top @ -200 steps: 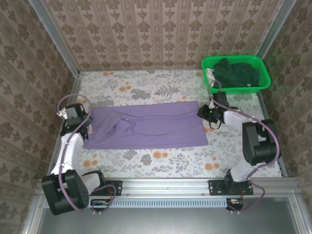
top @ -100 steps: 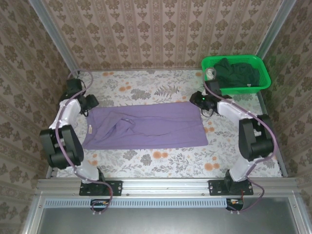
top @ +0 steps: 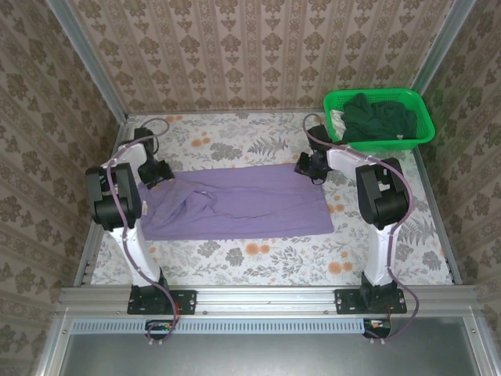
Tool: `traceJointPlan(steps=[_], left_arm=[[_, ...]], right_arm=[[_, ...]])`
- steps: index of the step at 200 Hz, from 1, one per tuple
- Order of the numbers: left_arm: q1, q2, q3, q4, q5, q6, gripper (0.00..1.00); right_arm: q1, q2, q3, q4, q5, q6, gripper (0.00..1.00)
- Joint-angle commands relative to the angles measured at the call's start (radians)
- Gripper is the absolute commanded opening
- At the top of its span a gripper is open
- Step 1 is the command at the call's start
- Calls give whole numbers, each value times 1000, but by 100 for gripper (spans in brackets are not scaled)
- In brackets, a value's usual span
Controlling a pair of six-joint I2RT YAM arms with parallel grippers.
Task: Fold and stack the t-shirts
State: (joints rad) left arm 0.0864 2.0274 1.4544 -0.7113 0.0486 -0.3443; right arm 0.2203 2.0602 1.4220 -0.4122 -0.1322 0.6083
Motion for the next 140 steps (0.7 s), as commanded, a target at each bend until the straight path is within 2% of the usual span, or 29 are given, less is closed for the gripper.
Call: traceJointPlan(steps=[1, 41, 81, 92, 106, 120, 140], left_arm=[[27, 53, 31, -56, -81, -20, 50], [33, 93, 137, -111, -99, -42, 52], [0, -9, 237, -195, -142, -102, 78], [-27, -54, 249, -217, -161, -116, 82], [-67, -102, 245, -238, -162, -126, 82], [-108, -133, 237, -266, -141, -127, 80], [-132, -170, 180, -286, -79, -135, 63]], right_arm=[[-29, 52, 35, -73, 32, -1, 34], [-46, 40, 61, -64, 15, 16, 39], [-24, -102, 63, -36, 12, 30, 51], [-13, -148, 62, -35, 10, 20, 54], [5, -213, 36, 10, -11, 20, 56], [38, -262, -20, 124, -103, 38, 56], [135, -271, -71, 263, -205, 75, 55]])
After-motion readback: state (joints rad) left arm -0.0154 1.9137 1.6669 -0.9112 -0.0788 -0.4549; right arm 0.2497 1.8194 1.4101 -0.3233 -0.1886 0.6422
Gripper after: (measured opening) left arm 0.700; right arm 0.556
